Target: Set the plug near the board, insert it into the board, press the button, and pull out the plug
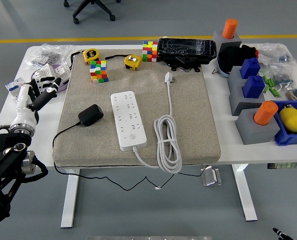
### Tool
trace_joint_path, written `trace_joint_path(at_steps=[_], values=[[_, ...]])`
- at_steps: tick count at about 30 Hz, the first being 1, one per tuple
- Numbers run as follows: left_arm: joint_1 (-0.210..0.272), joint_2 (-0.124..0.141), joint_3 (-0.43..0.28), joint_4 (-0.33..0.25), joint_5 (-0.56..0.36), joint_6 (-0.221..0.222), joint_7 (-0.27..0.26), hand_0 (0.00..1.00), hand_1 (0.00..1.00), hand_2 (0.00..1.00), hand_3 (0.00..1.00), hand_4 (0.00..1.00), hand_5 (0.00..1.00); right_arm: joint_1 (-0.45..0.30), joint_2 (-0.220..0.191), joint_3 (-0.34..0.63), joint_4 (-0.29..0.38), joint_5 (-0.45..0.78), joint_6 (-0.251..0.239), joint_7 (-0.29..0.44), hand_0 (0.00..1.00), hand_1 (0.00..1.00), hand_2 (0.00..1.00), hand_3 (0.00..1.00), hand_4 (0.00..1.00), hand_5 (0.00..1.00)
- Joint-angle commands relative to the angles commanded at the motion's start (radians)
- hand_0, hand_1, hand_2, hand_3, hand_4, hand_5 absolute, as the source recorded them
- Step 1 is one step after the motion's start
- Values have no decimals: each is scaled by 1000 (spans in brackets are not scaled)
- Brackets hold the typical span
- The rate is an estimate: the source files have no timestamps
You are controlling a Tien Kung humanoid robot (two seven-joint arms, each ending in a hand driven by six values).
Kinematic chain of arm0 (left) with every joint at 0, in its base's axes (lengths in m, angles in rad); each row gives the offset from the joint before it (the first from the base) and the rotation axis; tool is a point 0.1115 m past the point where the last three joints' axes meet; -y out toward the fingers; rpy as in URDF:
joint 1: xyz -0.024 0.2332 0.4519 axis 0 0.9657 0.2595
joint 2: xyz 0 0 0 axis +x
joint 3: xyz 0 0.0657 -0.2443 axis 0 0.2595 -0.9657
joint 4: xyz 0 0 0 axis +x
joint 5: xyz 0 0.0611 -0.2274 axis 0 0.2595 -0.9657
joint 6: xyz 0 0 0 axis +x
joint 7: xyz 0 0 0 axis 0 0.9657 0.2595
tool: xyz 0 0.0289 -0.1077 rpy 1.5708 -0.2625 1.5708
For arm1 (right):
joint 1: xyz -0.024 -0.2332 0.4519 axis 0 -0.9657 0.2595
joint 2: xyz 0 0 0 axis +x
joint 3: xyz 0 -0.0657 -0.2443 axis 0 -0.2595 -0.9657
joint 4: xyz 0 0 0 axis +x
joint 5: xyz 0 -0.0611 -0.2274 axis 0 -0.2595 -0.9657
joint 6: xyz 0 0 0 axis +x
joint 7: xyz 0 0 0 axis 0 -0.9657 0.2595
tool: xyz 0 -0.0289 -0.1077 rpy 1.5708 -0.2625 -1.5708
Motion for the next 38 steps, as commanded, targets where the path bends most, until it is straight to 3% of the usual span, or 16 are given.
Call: trace_joint_path(at_steps=[38], values=[[2, 14, 17, -10, -3, -3, 0, 462, 540, 540, 560, 800, 359, -6, -8, -11, 3, -2, 4, -8, 600, 640, 639, 552, 944, 496]])
